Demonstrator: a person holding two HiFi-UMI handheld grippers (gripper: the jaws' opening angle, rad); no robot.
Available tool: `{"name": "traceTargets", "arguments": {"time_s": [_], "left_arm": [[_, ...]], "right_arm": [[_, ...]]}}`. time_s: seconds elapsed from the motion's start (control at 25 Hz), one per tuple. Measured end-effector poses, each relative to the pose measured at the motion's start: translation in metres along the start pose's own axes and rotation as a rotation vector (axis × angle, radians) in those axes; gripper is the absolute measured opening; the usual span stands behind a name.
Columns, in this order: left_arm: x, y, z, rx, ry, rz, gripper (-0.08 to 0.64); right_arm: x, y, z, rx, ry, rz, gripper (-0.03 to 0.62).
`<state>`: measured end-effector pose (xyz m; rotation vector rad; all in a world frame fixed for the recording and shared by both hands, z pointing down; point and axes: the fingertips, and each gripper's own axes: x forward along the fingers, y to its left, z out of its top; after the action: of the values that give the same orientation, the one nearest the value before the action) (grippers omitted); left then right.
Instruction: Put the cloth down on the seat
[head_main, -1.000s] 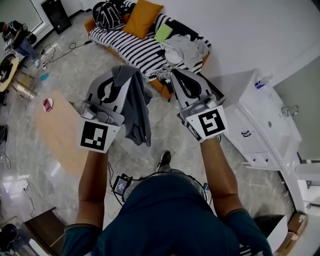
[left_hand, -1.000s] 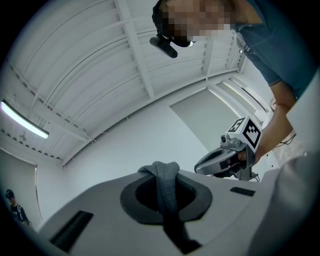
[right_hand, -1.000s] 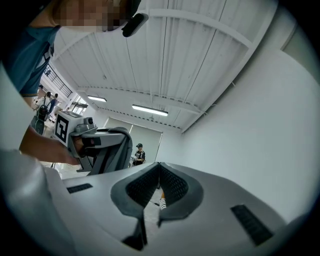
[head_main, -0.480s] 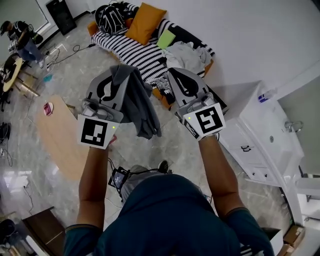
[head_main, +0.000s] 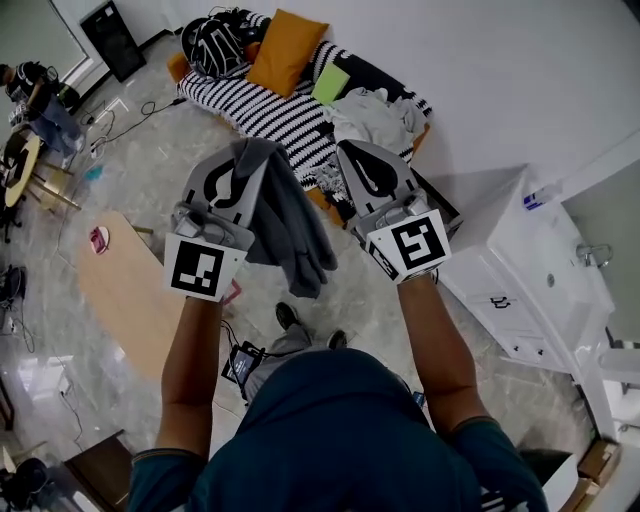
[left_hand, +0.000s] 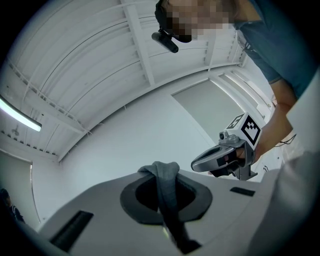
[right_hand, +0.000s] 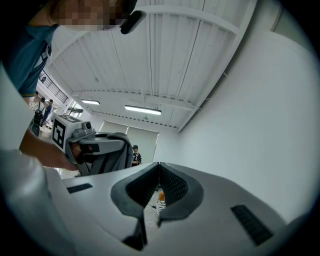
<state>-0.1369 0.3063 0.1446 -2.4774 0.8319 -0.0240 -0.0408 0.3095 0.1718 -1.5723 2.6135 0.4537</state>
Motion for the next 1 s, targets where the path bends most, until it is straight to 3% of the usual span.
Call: {"name": "traceTargets", "arguments": {"time_s": [0.28, 0.68, 1.0], "left_arm": [[0.031, 0.034, -0.023, 0.062, -0.003, -0.081, 0.003], [0.065, 0.083, -0.056, 0.090, -0.024, -0.135, 0.003], [0.103, 0.111, -0.075, 0.027, -0.030, -0.107, 0.003]], "right_arm": [[0.043, -0.027, -0.013, -0.001, 0.004, -0.065, 0.014], [0.101, -0.050, -0.035, 0.000, 0.012, -0.124, 0.014], [0.123, -0.084, -0.050, -0.006, 0.024, -0.134, 0.014]]}}
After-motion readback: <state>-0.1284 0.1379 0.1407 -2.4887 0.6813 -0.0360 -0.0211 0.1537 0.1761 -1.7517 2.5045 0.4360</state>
